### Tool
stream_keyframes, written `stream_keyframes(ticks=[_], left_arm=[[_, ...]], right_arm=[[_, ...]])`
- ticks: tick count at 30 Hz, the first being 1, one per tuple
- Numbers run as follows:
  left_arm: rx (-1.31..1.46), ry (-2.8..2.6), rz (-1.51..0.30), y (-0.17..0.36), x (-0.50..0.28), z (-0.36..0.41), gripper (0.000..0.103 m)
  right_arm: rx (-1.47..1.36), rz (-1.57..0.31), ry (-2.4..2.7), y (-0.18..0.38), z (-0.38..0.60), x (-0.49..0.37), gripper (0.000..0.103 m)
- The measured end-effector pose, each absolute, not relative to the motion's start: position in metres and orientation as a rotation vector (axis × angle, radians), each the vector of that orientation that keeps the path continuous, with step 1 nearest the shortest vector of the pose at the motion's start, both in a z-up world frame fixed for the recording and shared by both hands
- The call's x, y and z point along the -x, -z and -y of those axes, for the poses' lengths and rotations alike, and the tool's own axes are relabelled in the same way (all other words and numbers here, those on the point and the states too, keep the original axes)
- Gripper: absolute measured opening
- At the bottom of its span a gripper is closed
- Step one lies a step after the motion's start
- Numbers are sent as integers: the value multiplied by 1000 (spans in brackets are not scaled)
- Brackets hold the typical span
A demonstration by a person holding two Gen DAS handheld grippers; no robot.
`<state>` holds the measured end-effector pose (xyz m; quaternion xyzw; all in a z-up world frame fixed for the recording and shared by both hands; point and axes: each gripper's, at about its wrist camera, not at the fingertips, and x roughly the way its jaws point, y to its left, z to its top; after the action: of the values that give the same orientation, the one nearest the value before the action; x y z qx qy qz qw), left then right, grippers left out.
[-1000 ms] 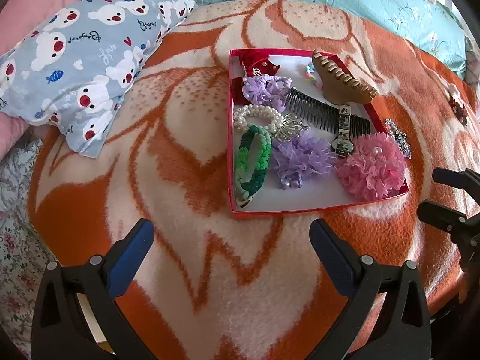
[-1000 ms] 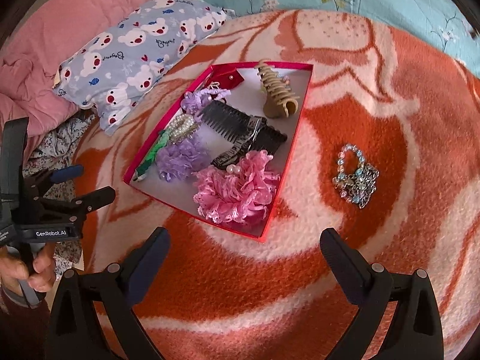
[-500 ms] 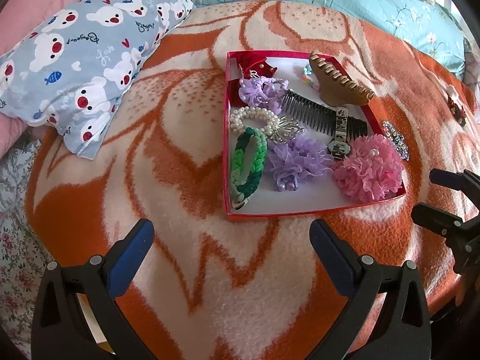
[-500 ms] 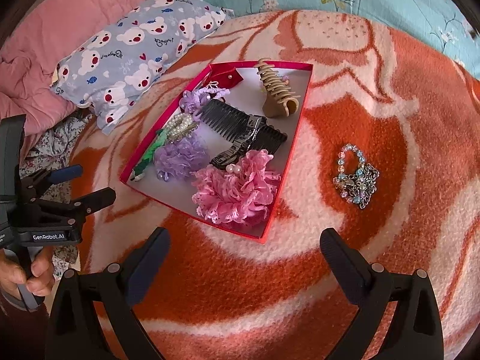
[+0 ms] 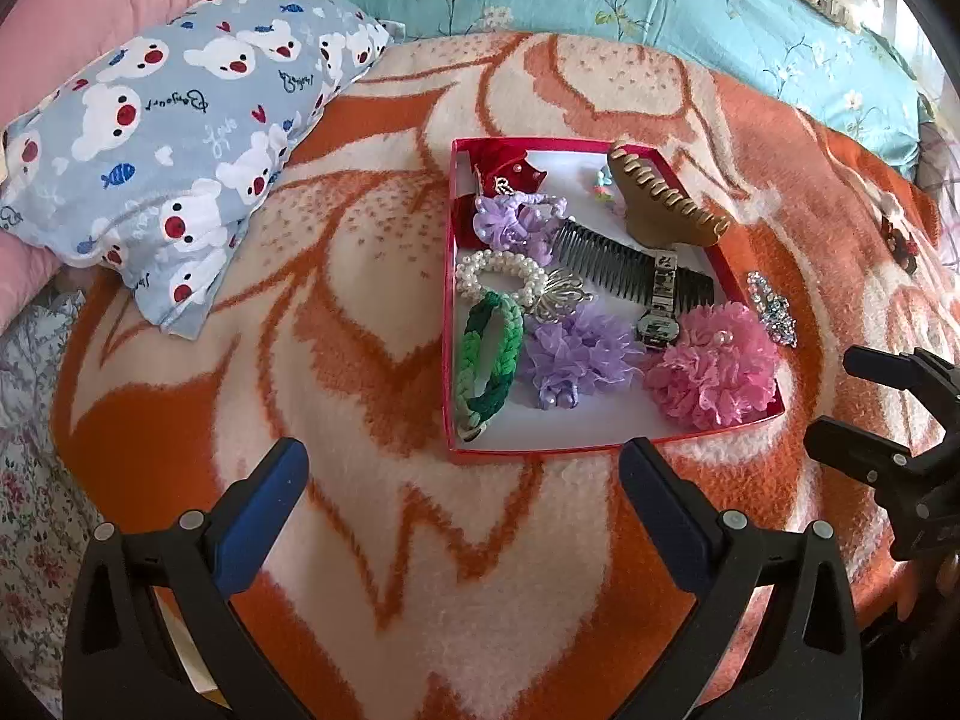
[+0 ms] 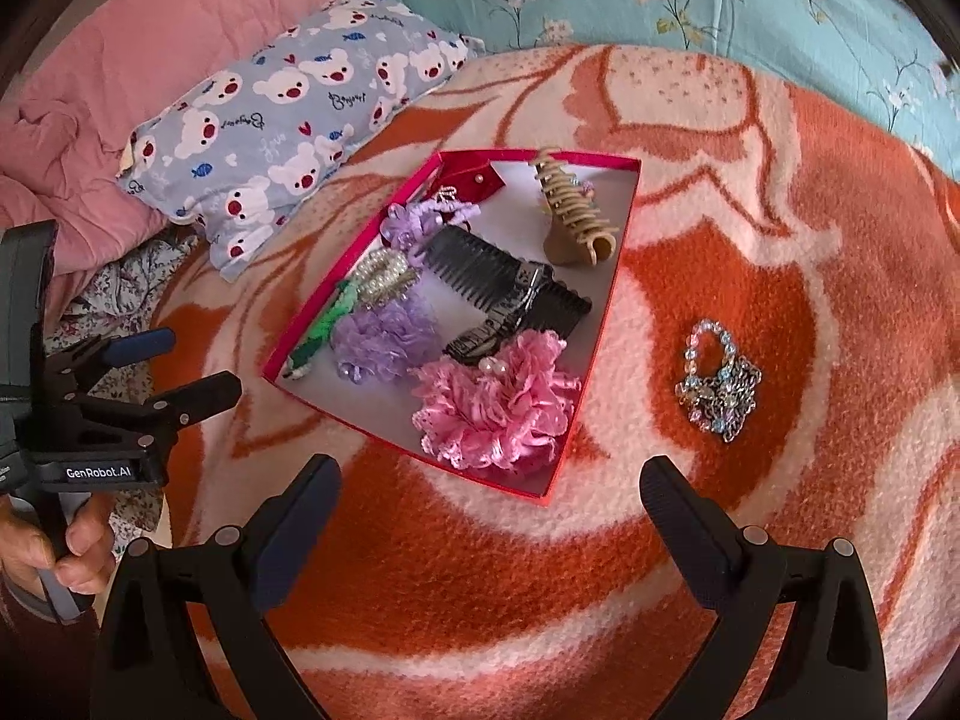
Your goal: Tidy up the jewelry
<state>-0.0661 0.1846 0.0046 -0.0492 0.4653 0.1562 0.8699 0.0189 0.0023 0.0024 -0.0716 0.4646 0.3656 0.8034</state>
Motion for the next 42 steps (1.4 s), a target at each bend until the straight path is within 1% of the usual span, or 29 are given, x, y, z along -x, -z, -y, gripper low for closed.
stream_keyframes(ticks=[26, 42], left_arm=[[113, -315, -919, -24, 86, -174, 103], [126, -305, -917, -20, 96, -167, 103]], right_arm=[[119, -939, -793, -22, 7, -3, 101], [103, -936, -797, -18, 9, 11, 101]])
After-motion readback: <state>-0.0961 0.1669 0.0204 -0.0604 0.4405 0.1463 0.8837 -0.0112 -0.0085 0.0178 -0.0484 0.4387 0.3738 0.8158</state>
